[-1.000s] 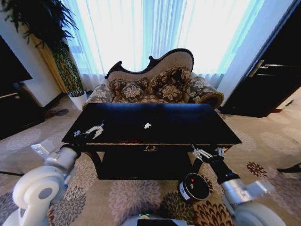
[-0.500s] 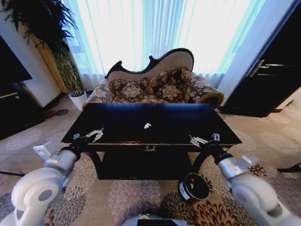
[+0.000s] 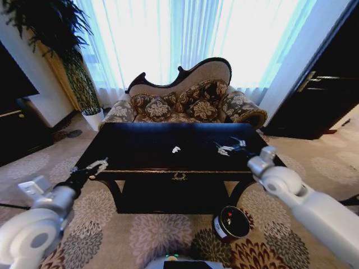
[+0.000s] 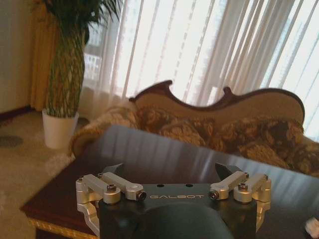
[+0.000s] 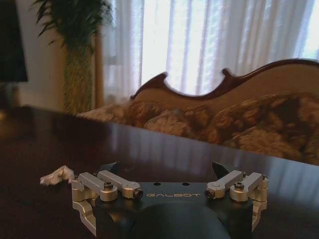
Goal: Move to the front of the table and place the trash on the table into the trash bin.
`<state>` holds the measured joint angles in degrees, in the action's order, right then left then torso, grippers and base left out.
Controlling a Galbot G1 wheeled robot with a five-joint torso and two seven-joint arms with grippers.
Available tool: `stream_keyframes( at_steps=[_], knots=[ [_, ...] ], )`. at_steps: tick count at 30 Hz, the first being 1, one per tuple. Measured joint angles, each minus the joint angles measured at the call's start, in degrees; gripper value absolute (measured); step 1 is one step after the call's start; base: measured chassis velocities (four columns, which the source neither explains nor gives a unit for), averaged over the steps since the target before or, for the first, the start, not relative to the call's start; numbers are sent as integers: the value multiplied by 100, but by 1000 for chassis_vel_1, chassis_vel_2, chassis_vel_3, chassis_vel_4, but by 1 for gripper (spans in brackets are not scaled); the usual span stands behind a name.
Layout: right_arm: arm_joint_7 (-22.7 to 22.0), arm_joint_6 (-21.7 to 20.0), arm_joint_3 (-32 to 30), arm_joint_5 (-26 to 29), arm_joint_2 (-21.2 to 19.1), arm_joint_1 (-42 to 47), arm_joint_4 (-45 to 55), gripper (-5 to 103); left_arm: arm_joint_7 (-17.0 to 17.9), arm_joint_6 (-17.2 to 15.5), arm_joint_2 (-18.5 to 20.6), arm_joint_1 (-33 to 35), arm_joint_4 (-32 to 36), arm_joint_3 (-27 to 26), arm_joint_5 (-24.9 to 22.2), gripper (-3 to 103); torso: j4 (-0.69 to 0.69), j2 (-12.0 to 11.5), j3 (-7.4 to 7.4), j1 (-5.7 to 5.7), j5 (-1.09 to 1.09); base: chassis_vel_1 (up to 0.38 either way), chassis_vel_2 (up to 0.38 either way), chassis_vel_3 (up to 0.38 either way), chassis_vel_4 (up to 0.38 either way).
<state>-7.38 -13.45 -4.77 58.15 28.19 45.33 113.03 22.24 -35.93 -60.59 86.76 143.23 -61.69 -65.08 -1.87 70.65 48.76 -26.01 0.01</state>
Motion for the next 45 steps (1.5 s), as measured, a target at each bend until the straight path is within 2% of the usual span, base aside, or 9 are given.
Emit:
stream_keyframes(
  at_steps=[6, 8, 12, 13, 18, 23, 26, 32, 45],
  knots=[
    [11, -71, 1818, 11, 198, -1686, -411, 100, -14, 11, 26, -128, 1, -124, -27, 100, 2, 0, 0, 0, -4, 0, 0, 0, 0],
    [40, -97, 2030, 18, 230, -1875, -465, 100, -15, 13, 14, -151, 1, -92, -3, 100, 2, 0, 0, 0, -5, 0, 0, 0, 0],
    [161, -130, 3182, 135, 525, -3078, -890, 100, -68, 25, 28, -305, 1, -8, 77, 100, 1, 0, -1, 1, -7, 0, 0, 0, 0],
    [161, -130, 3182, 135, 525, -3078, -890, 100, -68, 25, 28, -305, 1, -8, 77, 100, 1, 0, -1, 1, -7, 0, 0, 0, 0],
    [310, -143, 4145, 162, 1170, -3872, -1524, 100, -132, 92, 260, -470, -94, -303, 74, 100, 2, 0, 0, 0, -4, 0, 0, 0, 0],
    [542, -186, 4574, 23, 1729, -4207, -2149, 100, -172, 115, 426, -529, -309, -568, -71, 100, 3, 0, 0, 0, -4, 0, 0, 0, 0],
    [650, -191, 4663, 31, 1868, -4273, -2357, 100, -187, 127, 514, -548, -417, -677, -136, 100, 3, 0, 0, 0, -4, 0, 0, 0, 0],
    [978, -286, 4678, 191, 1896, -4287, -2396, 100, -238, 178, 591, -628, -638, -684, -164, 100, 1, 0, -1, 1, -3, 0, 0, 0, 0],
    [1091, -267, 4296, 553, 1780, -3906, -2207, 100, -268, 193, 730, -944, -848, -354, -32, 100, 0, 1, -1, 2, -2, 0, 0, 0, 0]
  ],
)
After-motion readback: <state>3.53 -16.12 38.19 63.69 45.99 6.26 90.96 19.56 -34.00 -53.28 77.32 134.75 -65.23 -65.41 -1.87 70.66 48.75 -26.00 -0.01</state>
